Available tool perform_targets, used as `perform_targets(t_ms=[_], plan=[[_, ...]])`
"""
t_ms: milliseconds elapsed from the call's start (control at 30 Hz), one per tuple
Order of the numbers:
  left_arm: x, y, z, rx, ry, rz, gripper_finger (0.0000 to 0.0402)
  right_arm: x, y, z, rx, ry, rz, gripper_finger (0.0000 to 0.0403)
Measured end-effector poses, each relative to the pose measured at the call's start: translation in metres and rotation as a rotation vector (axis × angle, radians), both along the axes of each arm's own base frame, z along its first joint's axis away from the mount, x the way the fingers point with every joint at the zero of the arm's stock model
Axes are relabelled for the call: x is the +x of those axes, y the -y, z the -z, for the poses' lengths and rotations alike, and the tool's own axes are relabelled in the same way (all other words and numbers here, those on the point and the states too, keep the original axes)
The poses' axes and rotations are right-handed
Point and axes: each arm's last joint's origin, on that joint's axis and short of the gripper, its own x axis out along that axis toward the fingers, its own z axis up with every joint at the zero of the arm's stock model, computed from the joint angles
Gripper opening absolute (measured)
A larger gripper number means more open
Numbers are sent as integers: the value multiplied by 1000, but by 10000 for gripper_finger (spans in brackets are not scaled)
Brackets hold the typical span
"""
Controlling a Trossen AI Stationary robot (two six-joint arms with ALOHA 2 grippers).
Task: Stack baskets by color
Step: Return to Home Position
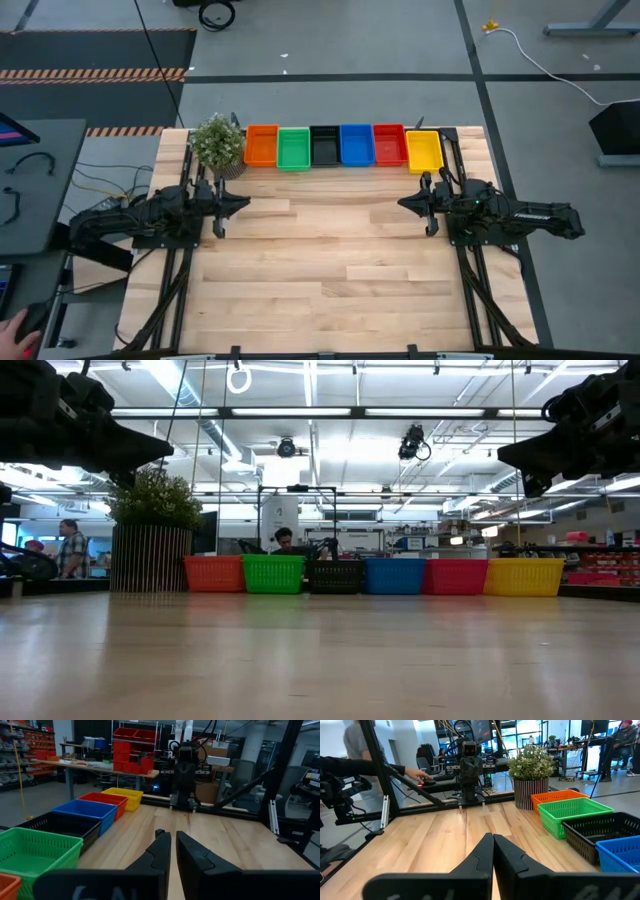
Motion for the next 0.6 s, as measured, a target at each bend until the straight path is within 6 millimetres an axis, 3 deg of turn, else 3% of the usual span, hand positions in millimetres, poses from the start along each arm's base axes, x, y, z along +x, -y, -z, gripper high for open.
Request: perform_targets(t_ms=[600], plan=[[0,0,0,0,0,0,33,0,0,0,0,0,0,12]])
